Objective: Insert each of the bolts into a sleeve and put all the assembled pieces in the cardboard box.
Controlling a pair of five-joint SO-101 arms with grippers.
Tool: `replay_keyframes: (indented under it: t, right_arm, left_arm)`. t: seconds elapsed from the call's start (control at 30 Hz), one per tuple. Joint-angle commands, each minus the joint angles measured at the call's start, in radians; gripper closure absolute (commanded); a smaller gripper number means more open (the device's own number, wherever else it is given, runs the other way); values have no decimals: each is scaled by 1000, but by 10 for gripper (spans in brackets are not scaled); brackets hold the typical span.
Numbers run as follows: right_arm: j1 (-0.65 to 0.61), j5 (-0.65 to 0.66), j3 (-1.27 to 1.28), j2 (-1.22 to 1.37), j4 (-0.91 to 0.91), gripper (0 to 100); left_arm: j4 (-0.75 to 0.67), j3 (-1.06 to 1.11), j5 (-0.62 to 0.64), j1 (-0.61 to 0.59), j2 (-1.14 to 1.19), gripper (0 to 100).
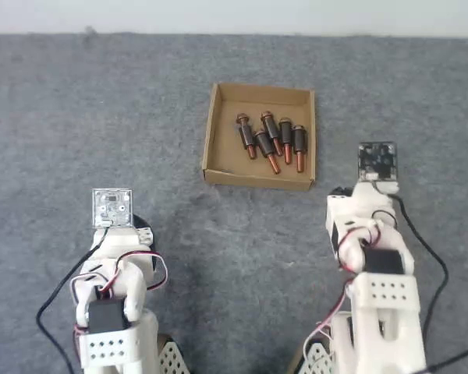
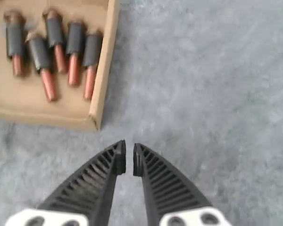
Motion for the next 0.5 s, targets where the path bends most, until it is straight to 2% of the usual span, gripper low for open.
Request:
replay_keyframes:
  t: [0.0, 0.47]
  right_arm:
    - [15, 17, 38, -113, -33, 993]
    - [10, 15, 387, -665, -1, 993]
  left_arm:
    - [-28, -10, -3, 2, -17, 988]
    - [-28, -10, -3, 0, -17, 988]
